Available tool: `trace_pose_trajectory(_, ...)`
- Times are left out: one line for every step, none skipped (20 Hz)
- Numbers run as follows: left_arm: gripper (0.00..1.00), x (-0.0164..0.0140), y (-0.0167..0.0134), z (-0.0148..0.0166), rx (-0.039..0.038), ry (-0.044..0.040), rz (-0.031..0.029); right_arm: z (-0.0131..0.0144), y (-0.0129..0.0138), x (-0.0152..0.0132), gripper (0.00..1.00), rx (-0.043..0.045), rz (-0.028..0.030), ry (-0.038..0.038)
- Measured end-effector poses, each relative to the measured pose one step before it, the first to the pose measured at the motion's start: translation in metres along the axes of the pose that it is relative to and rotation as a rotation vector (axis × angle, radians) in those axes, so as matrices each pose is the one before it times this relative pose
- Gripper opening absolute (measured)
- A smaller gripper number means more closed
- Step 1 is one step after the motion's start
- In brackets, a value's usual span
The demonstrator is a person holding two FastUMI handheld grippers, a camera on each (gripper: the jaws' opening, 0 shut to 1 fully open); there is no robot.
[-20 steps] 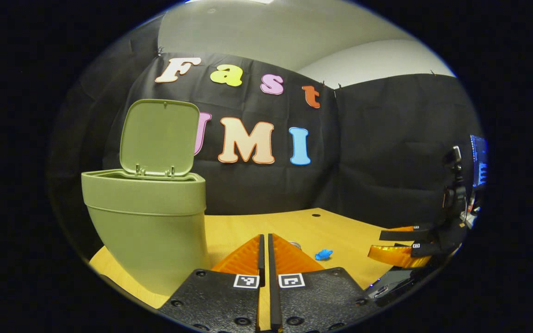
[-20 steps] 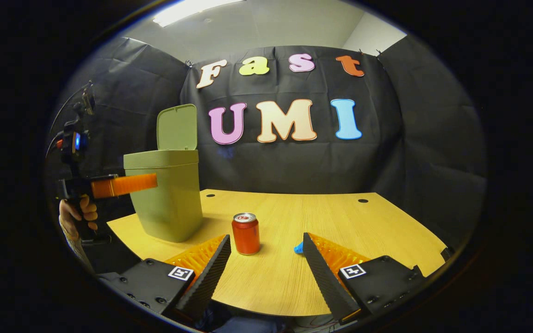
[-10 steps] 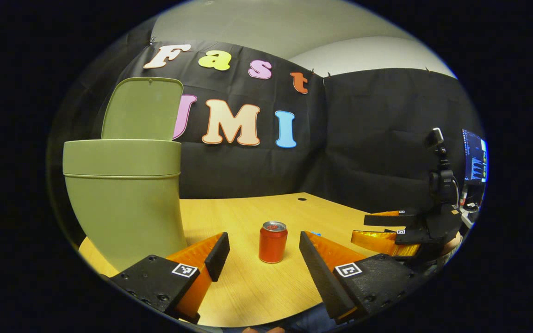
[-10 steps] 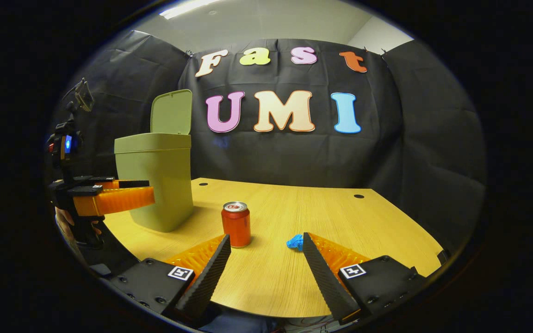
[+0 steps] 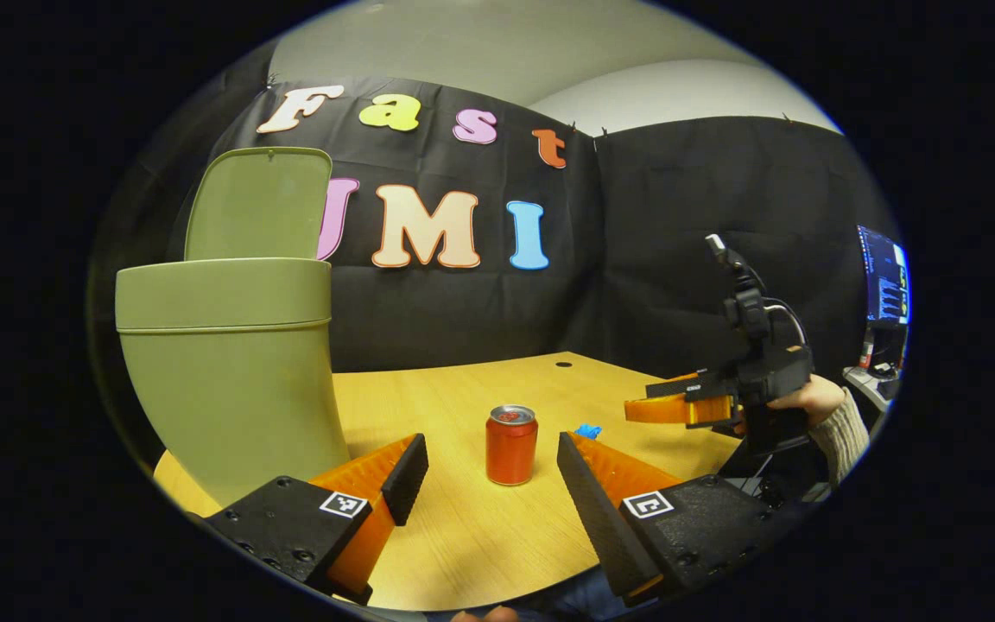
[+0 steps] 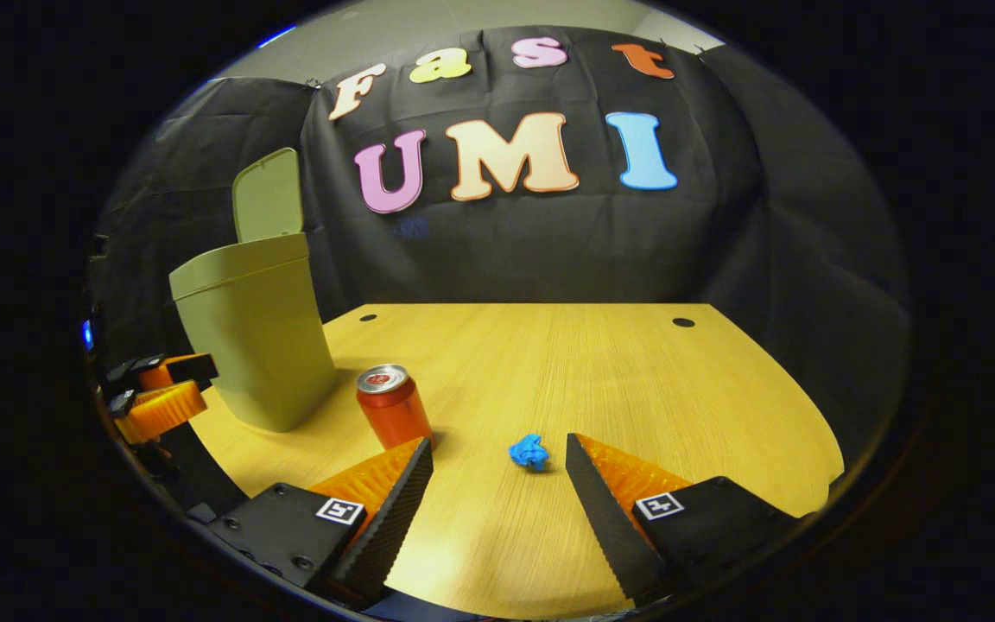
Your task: Press the lid of the desktop garbage bin to open it, pick up the crumpled paper on the desktop and throw it into the bin, then pick up the pop can on the desktop and drop it into the bin, and finally close the garbage bin lid.
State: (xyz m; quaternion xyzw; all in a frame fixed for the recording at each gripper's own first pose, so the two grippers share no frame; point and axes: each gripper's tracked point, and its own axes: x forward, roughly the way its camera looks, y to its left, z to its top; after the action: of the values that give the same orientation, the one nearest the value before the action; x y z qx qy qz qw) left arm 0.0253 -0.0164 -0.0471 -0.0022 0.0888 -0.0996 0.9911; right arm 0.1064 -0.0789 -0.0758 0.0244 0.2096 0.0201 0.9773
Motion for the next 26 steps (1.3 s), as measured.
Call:
trace_pose_trajectory(0.92, -0.00049, 0.00079, -0.00071, -0.0023, 0.00243, 0.00145, -0.00275, -0.00179, 0.00844, 0.95, 0.01046, 0.01566, 0.04672)
trace_pose_trajectory(0.92, -0.00043, 0.00088, -0.00057, 0.0006, 0.00199, 0.00256, -0.00296, -0.00001, 0.00805, 0.98, 0.02121, 0.01888, 0.0564)
trace_pose_trajectory(0.92, -0.00082, 0.00163, 0.00003, 0.00345, 0.00082, 0.00616, 0.00009, 0.00036, 0.00693, 0.98, 0.01241, 0.02121, 0.03589)
trace_pose_trajectory(0.91, -0.00112, 0.00205, 0.00136, 0.00382, -0.00117, 0.00501, 0.00283, -0.00172, 0.00597, 0.98, 0.01258, 0.00201, 0.02689)
trace_pose_trajectory(0.91, -0.00101, 0.00153, 0.00148, 0.00306, -0.00267, 0.0033, 0.00457, -0.00145, 0.0049, 0.98, 0.00107, 0.00106, 0.02261)
trace_pose_trajectory(0.92, -0.00085, 0.00096, 0.00157, 0.00065, -0.00338, 0.00192, 0.00126, -0.00271, 0.00552, 0.98, -0.00297, -0.00567, 0.01836)
trace_pose_trajectory(0.92, 0.00016, 0.00182, 0.00097, 0.00004, -0.00437, 0.00316, 0.0001, -0.00282, 0.00586, 0.98, -0.00373, -0.00717, 0.02385)
trace_pose_trajectory(0.92, -0.00069, 0.00194, 0.00155, 0.00151, -0.00387, 0.00327, 0.00072, -0.00188, 0.00465, 0.98, -0.00086, -0.00907, 0.01936)
trace_pose_trajectory(0.92, -0.00062, 0.00156, 0.00099, 0.00277, -0.00422, 0.00434, -0.00261, 0.00011, 0.00481, 0.98, -0.00194, -0.00381, 0.02102)
trace_pose_trajectory(0.91, -0.00058, 0.00143, 0.00153, 0.00161, -0.00336, 0.00486, -0.00132, -0.00176, 0.00604, 0.98, -0.00163, -0.00489, 0.02066)
trace_pose_trajectory(0.91, 0.00061, 0.0006, 0.00001, -0.00028, -0.00135, 0.001, -0.00105, -0.00408, 0.00526, 0.98, -0.00025, -0.0155, 0.01249)
trace_pose_trajectory(0.91, -0.00054, -0.00065, 0.00048, -0.00177, -0.0017, -0.00254, 0.00095, -0.00194, 0.00554, 0.93, -0.00378, -0.00878, 0.00938)
trace_pose_trajectory(0.91, 0.00026, -0.00028, -0.00037, -0.00237, 0.00064, -0.00206, -0.00243, 0.0004, 0.00244, 0.92, -0.00151, -0.00503, 0.01275)
trace_pose_trajectory(0.91, 0.00032, 0.00009, -0.00061, -0.00131, 0.00157, 0.00063, -0.00172, 0.00039, 0.00173, 0.91, 0.00042, -0.00174, 0.00943)
trace_pose_trajectory(0.91, -0.00027, 0.00125, -0.00047, -0.00115, 0.00141, 0.00193, -0.00081, -0.00185, 0.00442, 0.97, -0.0003, -0.00597, 0.01103)
trace_pose_trajectory(0.91, 0.00034, 0.00088, -0.00004, -0.00175, 0.00023, 0.00187, -0.00084, -0.00059, 0.00397, 0.95, -0.00309, -0.00269, 0.01104)
trace_pose_trajectory(0.91, 0.00022, 0.0005, -0.00017, -0.00287, 0.00178, 0.00101, -0.00121, 0.00076, 0.00454, 0.95, 0.00112, 0.00278, 0.01401)
trace_pose_trajectory(0.92, -0.0001, 0.0004, 0.00039, -0.00241, -0.00029, 0.00052, -0.00094, -0.00014, 0.00378, 0.9, -0.00003, -0.00303, 0.0111)
trace_pose_trajectory(0.91, 0.00042, 0.00003, -0.00118, -0.00104, 0.00171, 0.00056, -0.0009, 0.00023, 0.00201, 0.88, -0.00332, -0.00117, 0.00553)
trace_pose_trajectory(0.91, 0.00009, 0.00166, -0.00029, -0.00004, 0.00026, 0.00262, -0.00214, -0.00043, 0.00308, 0.85, -0.00215, -0.00404, 0.01091)
trace_pose_trajectory(0.92, -0.00061, 0.00177, 0.00136, 0.00017, -0.0016, 0.00473, -0.00006, 0.00044, 0.00232, 0.77, -0.00296, 0.00274, 0.00637)
trace_pose_trajectory(0.92, -0.00035, 0.00129, 0.00115, -0.00035, -0.00212, 0.00338, -0.00014, -0.0004, 0.00241, 0.79, 0.00372, -0.00355, 0.00801)
trace_pose_trajectory(0.92, -0.00019, 0.0002, -0.00031, -0.00182, -0.00121, 0.00102, -0.00103, 0.00049, 0.0017, 0.72, 0.00065, 0.00153, 0.00476)
trace_pose_trajectory(0.91, 0.00013, 0.00059, -0.00034, -0.00154, -0.00017, 0.00021, 0.00063, 0.00045, 0.00151, 0.67, 0.0016, 0.00578, 0.0045)
trace_pose_trajectory(0.91, -0.00025, 0.00088, 0.00024, -0.0009, 0.00064, 0.00227, -0.00013, -0.00017, -0.00195, 0.54, 0.00534, -0.00029, 0.00036)
trace_pose_trajectory(0.91, 0.00116, 0.00101, -0.0012, -0.00045, 0.00118, 0.00326, 0.00023, 0.00117, 0.001, 0.37, 0.00526, 0.0015, -0.00212)
